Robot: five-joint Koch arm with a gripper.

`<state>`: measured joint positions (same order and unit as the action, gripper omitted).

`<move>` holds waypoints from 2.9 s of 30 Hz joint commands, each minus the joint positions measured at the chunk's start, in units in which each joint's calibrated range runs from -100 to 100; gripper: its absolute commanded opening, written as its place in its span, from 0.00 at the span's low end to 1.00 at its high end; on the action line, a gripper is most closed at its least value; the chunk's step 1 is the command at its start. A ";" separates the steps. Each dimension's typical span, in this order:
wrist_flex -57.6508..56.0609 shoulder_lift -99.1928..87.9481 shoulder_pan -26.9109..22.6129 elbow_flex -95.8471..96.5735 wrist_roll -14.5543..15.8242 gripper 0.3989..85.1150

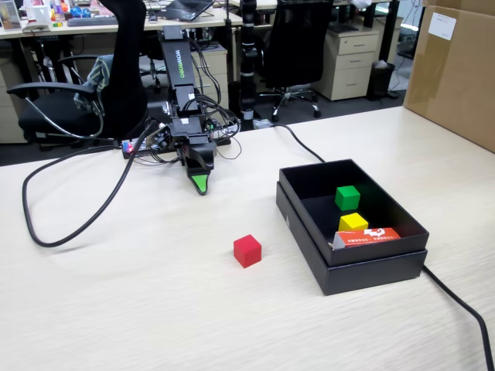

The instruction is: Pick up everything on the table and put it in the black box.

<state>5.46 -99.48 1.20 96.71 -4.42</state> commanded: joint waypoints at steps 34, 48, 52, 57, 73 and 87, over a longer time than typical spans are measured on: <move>-2.48 0.51 0.05 0.75 0.00 0.59; -2.56 1.09 0.05 -0.16 0.20 0.58; -8.27 1.89 0.20 -5.78 0.54 0.58; -29.43 8.89 0.49 -28.81 2.98 0.55; -65.63 76.71 -1.90 -107.77 5.23 0.51; -71.77 115.49 -2.64 -134.16 5.13 0.51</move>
<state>-65.85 15.73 -1.20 -31.99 0.71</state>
